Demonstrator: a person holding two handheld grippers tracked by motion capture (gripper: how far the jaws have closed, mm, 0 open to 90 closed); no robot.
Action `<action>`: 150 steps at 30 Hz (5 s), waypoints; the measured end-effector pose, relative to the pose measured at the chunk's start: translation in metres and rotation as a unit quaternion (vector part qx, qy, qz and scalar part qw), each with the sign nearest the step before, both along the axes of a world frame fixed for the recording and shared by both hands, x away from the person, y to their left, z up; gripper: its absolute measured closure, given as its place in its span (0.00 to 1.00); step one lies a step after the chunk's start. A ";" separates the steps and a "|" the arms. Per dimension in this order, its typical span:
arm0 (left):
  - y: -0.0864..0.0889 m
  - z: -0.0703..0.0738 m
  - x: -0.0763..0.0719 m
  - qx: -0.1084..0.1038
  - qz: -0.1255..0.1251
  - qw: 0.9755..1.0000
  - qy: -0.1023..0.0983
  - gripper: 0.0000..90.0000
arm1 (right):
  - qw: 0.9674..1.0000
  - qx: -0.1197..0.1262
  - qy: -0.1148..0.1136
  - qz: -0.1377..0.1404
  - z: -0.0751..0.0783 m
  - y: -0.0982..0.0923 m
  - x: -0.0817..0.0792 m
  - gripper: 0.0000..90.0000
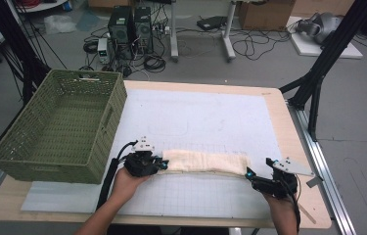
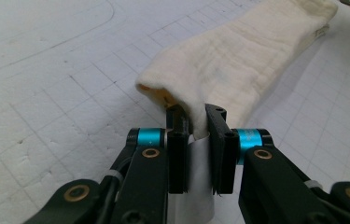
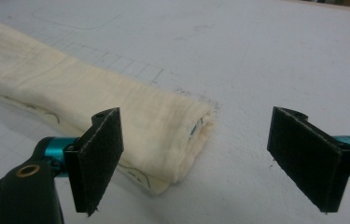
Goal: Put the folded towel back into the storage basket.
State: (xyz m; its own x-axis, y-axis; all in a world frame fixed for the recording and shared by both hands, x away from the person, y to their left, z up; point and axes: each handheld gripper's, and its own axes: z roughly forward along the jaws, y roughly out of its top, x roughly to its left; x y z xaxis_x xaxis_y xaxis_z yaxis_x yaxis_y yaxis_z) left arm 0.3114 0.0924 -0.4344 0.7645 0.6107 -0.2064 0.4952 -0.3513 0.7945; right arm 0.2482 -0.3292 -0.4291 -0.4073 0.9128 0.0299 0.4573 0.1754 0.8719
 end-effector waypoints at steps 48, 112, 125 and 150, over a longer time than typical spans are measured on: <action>0.036 0.017 -0.028 -0.041 0.010 0.997 -0.063 0.96 | 0.995 0.008 0.025 0.095 -0.002 0.018 0.019 0.89; 0.036 0.039 -0.042 -0.080 0.011 0.992 -0.095 0.93 | 0.990 0.020 -0.048 0.135 0.017 0.015 0.016 0.89; 0.048 0.047 -0.050 -0.085 0.017 0.990 -0.115 0.93 | 0.985 0.020 -0.068 0.157 0.030 0.024 0.024 0.89; 0.104 0.083 -0.071 -0.108 0.055 0.974 -0.191 0.93 | 0.971 0.033 -0.104 0.214 0.082 0.080 0.079 0.89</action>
